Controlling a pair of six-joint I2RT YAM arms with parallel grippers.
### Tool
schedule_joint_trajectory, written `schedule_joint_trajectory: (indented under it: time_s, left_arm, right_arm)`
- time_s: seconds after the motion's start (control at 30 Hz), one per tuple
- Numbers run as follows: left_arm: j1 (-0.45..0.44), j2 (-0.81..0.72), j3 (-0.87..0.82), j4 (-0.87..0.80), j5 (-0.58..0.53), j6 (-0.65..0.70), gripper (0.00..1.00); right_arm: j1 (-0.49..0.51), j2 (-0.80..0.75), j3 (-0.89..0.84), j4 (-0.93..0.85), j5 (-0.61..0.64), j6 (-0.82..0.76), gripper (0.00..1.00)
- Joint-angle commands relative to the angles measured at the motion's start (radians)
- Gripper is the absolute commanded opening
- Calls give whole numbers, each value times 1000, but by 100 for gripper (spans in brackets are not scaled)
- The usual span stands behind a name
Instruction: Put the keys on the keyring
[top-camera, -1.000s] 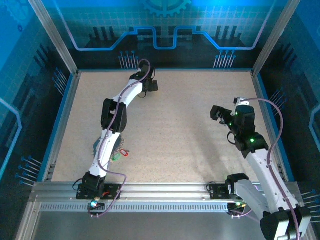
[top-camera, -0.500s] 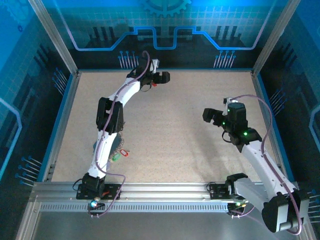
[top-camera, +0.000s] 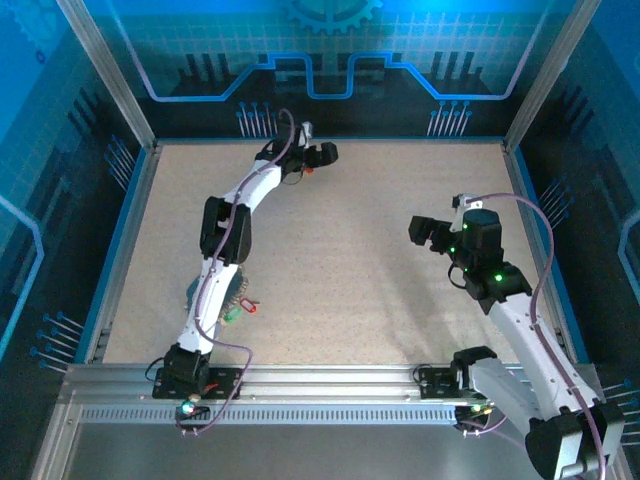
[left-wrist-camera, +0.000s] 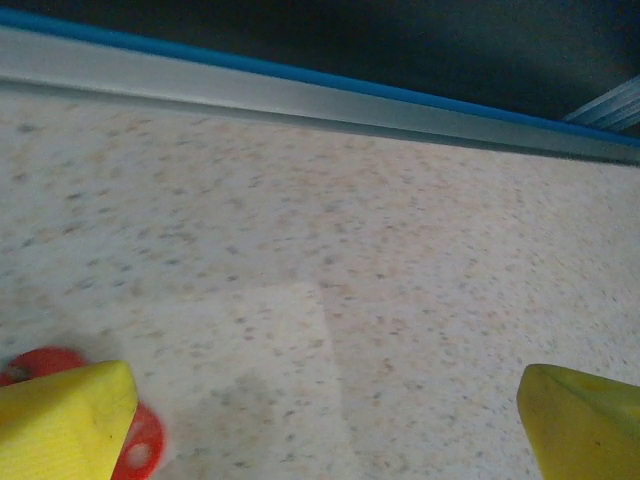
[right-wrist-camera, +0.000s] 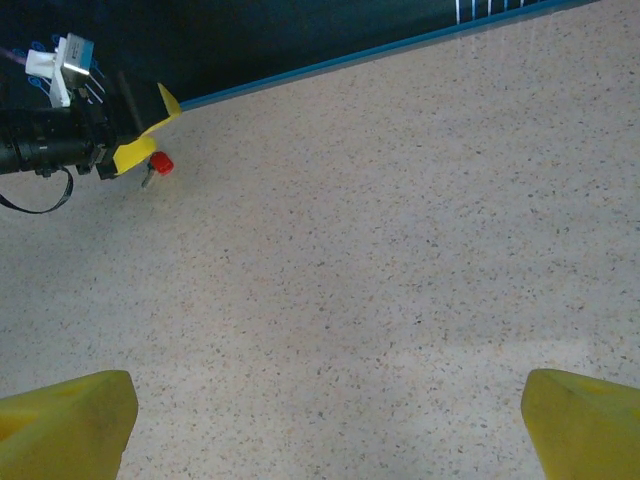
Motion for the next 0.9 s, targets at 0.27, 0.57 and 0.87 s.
schedule_joint_trajectory:
  time_s: [0.27,0.57,0.87]
  left_arm:
    - [53,44,26,-139,99,-143,99]
    - [51,-65,-115,32,137,-131,99]
    - [46,-141,-282,394,176,-269,99]
  right_arm:
    - [17,29,1,26,-15,26,100]
    - [24,27,8,15,-9,40,100]
    - [30,28,-7,40,-18,48,100]
